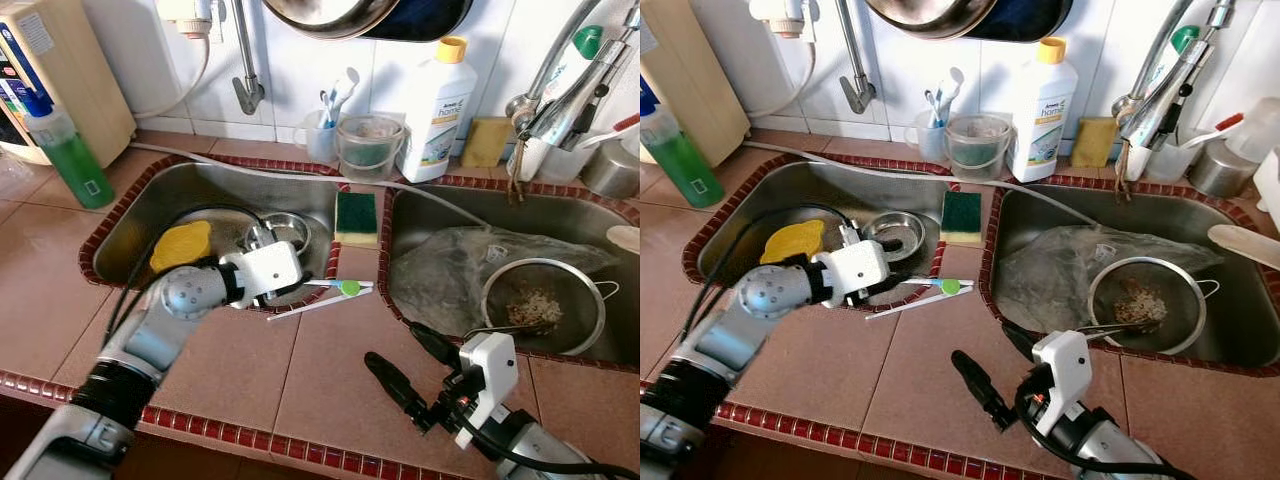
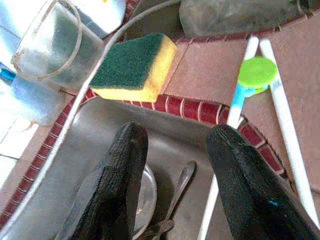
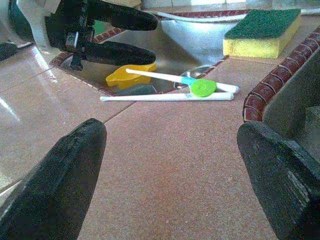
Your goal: Kitchen organization
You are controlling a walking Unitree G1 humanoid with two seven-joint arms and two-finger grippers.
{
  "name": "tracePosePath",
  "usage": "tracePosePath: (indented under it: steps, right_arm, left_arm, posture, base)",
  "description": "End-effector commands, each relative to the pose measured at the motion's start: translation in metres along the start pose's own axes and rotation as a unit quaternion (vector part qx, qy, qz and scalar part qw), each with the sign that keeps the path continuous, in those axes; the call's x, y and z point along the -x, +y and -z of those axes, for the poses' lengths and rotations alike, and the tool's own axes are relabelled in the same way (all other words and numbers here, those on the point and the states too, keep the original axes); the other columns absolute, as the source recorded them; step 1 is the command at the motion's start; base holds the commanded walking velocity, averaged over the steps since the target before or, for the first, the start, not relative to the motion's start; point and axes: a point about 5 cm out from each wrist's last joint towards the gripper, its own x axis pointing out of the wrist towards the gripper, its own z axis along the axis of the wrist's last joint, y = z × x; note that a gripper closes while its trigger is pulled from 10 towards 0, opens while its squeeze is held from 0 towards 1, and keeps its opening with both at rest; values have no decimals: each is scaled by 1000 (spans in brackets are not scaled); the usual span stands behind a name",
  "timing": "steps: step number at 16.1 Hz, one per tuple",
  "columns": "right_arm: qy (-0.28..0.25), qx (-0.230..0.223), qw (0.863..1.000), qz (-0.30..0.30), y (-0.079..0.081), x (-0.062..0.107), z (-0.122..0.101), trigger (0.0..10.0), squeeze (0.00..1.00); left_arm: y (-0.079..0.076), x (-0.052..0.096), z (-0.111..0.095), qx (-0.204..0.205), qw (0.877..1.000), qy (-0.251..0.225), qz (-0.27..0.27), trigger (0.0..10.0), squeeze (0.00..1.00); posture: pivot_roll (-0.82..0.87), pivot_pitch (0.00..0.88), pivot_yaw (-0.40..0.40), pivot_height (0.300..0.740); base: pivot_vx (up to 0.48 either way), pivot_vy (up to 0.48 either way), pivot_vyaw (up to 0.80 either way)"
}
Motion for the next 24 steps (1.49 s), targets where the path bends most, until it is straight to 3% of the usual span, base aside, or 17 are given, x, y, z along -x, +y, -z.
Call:
tracePosePath:
  steps: [1, 7, 14, 24]
  right_arm:
    - [-5, 4, 1000, -8, 2, -1, -3, 10000, 0]
    - [-6, 8, 1000, -6, -1, -1, -4, 10000, 0]
    - [-8, 13, 1000, -2, -4, -1, -7, 10000, 0]
    - [-14, 15, 1000, 5, -4, -3, -8, 10000, 0]
  left_arm:
    - [-1, 0, 3, -34, 999, 13, 20, 10000, 0]
    - [-6, 0, 10, -108, 993, 22, 53, 10000, 0]
    - [-9, -6, 15, -145, 987, 29, 62, 10000, 0]
    - [-11, -18, 10, -155, 986, 21, 64, 10000, 0]
  posture:
    - [-185, 115, 65, 740]
    - [-186, 119, 64, 740]
    - [-194, 120, 65, 740]
    - [-196, 124, 77, 740]
  base:
    - [0, 0, 0]
    - [0, 0, 0]
    - [0, 0, 0]
    - [0, 0, 0]
